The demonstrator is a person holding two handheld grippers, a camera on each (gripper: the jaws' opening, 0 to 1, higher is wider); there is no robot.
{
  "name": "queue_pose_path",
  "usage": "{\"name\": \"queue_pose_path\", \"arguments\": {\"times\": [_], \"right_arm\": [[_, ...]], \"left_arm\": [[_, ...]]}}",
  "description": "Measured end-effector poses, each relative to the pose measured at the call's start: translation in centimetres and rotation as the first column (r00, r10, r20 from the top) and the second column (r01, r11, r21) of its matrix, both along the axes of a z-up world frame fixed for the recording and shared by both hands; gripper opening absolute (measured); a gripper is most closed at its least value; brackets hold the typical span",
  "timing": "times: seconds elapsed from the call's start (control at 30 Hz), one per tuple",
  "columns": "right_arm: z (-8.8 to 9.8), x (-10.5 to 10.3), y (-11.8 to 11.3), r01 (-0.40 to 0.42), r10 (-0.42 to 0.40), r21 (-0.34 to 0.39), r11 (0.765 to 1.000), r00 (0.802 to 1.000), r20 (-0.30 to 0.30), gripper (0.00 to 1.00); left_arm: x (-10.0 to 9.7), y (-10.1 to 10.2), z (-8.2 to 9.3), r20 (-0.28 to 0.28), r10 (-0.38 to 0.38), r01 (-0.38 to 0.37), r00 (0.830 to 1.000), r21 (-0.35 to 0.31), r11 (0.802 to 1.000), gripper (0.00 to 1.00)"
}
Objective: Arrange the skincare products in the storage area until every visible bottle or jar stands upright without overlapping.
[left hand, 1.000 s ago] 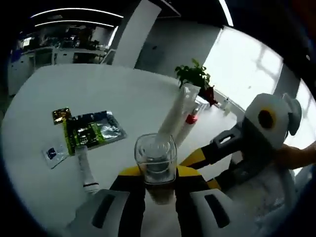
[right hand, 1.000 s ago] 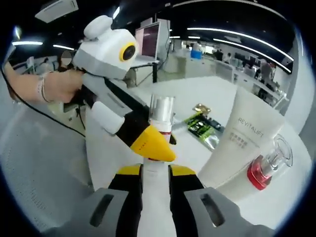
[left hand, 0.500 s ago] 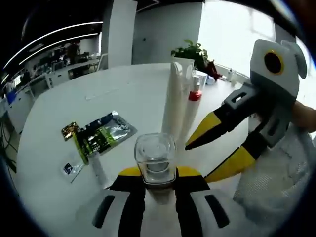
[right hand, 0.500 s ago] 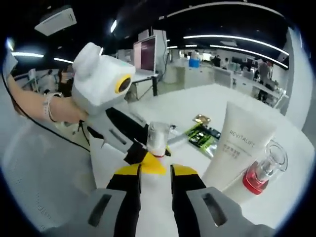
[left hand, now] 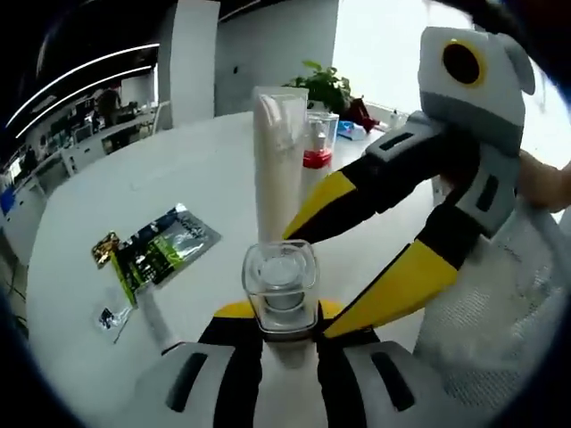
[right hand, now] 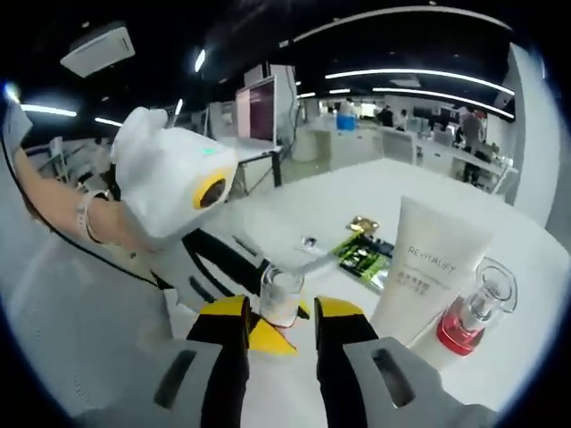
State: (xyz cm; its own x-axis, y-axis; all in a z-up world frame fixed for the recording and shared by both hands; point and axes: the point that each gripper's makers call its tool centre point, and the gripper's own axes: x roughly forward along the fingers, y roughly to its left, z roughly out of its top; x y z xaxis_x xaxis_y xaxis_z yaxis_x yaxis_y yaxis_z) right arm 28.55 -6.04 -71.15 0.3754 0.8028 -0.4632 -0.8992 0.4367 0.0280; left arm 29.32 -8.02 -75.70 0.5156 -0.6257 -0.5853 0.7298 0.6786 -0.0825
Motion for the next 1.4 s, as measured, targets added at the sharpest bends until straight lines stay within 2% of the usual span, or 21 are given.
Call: {"name": "queue_pose_path", "arguments": {"times": [0.1,0.2,0.27,0.3,0.37,0.47,0.57,0.63,0.77,0.93,1.07,1.17,1.4], "right_arm": [[0.3,0.2,-0.2,0.006,-0.006,0.014,1.000,1.000,-0.005,0.26],[0.2,0.2,-0.3,0.009,-0.008,0.024,1.000,1.000,-0.024,0.24],[0.2,0.1,-0.1,0.012,-0.011,0.029,1.000,0.999,-0.030,0.24],[0.2,0.1,0.0,0.014,-0.013,0.034,0.999,0.999,-0.030,0.24],[0.2,0.0,0.1,0.012,-0.011,0.037,0.999,0.999,-0.032,0.23],[0.0,-0.2,0.2,-0.001,0.002,0.025,1.000,0.999,-0.032,0.22],[0.0,-0.3,0.2,-0.016,0.017,0.021,1.000,1.000,-0.024,0.24],[0.1,-0.4,0.3,-0.024,0.025,0.030,0.999,0.999,-0.028,0.24],[0.2,-0.8,0.4,-0.052,0.054,0.038,0.998,0.998,-0.036,0.24],[0.0,-1.0,0.5,-0.073,0.075,0.036,0.997,0.997,-0.031,0.24],[-1.1,-1.1,0.6,-0.070,0.070,0.005,0.998,0.997,-0.031,0.23],[-1.4,-1.1,0.5,-0.052,0.052,-0.007,0.999,0.997,-0.055,0.23],[-1.2,-1.1,0.5,-0.035,0.035,-0.006,0.999,0.999,-0.041,0.22]], "left_arm": [[0.0,-0.4,0.4,0.021,-0.029,0.029,0.999,-0.019,0.999,0.16],[0.1,-0.5,0.6,0.056,-0.045,0.046,0.997,-0.005,0.999,0.16],[0.0,-0.6,0.4,0.053,-0.043,0.044,0.998,-0.011,0.999,0.16],[0.1,-0.8,0.6,0.047,-0.028,0.030,0.999,-0.048,0.998,0.16],[0.0,-1.0,0.6,0.040,-0.030,0.033,0.999,-0.062,0.998,0.16],[-0.5,-1.4,0.3,0.063,-0.092,0.093,0.994,-0.017,0.996,0.16],[-1.0,-2.0,0.4,0.062,-0.118,0.120,0.991,-0.033,0.992,0.16],[-1.4,-2.6,0.8,0.103,-0.167,0.169,0.981,-0.014,0.985,0.16],[-1.6,-2.3,0.8,0.120,-0.199,0.201,0.973,-0.003,0.980,0.16],[-1.8,-2.2,0.6,0.114,-0.220,0.226,0.969,-0.043,0.973,0.16],[-2.0,-2.0,-0.3,0.109,-0.232,0.235,0.967,-0.010,0.972,0.16],[-2.2,-2.1,-0.5,0.120,-0.246,0.247,0.962,0.006,0.969,0.16],[-1.6,-1.8,-0.6,0.117,-0.235,0.236,0.965,0.001,0.972,0.17]]}}
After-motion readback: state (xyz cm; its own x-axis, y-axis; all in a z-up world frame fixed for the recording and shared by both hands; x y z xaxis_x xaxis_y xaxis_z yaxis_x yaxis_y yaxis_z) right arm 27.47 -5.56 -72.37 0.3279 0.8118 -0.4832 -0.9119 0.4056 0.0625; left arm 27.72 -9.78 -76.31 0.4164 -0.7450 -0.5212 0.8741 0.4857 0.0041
